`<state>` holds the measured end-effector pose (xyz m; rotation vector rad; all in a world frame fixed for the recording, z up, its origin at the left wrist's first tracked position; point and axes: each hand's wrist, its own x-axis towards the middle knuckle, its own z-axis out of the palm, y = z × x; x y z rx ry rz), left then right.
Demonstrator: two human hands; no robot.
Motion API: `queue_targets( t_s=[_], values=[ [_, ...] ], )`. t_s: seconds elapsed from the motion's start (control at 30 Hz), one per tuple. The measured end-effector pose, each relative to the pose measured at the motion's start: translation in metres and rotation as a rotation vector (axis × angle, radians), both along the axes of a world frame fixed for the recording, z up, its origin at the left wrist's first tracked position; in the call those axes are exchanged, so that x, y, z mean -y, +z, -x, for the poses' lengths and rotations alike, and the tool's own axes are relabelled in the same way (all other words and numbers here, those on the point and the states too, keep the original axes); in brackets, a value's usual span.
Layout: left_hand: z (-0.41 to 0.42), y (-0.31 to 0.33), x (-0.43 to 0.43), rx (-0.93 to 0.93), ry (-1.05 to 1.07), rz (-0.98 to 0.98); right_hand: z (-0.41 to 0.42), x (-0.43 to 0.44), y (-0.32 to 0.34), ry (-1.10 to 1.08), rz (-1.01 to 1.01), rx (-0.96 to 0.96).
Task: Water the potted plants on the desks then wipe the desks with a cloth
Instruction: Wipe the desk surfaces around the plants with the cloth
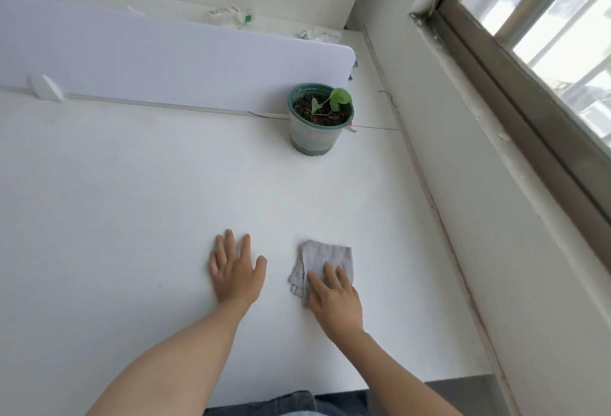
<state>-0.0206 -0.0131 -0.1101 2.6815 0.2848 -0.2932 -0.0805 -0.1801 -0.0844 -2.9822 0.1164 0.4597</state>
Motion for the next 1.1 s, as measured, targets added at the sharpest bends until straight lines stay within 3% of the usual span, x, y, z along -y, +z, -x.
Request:
queue_targets(
  t_s=[0.17, 0.4, 0.53, 0.67, 0.9, 1.03, 1.1],
  values=[
    [0.001, 0.003, -0.003, 0.002, -0.007, 0.073, 0.031, -0.009, -0.003, -0.025, 0.008, 0.012],
    [0.014, 0.026, -0.030, 0.089, 0.061, 0.588, 0.051, -0.002, -0.007, 0.041, 0.006, 0.163],
    [0.066, 0.035, -0.047, 0.161, 0.108, 0.544, 0.038, 0.012, -0.020, 0.067, 0.108, 0.152],
    [0.135, 0.027, -0.044, 0.127, 0.240, 0.531, 0.037, 0.021, -0.023, 0.174, 0.065, 0.234],
    [0.206, 0.035, -0.020, 0.180, 0.417, 0.506, 0.052, 0.018, -0.024, 0.374, -0.200, 0.433],
    [0.251, 0.047, -0.002, 0.211, 0.501, 0.474, 0.062, 0.019, -0.017, 0.289, -0.407, 0.484],
    [0.282, 0.044, 0.004, 0.189, 0.550, 0.426, 0.081, 0.010, -0.012, 0.354, -0.492, 0.502]
  ],
)
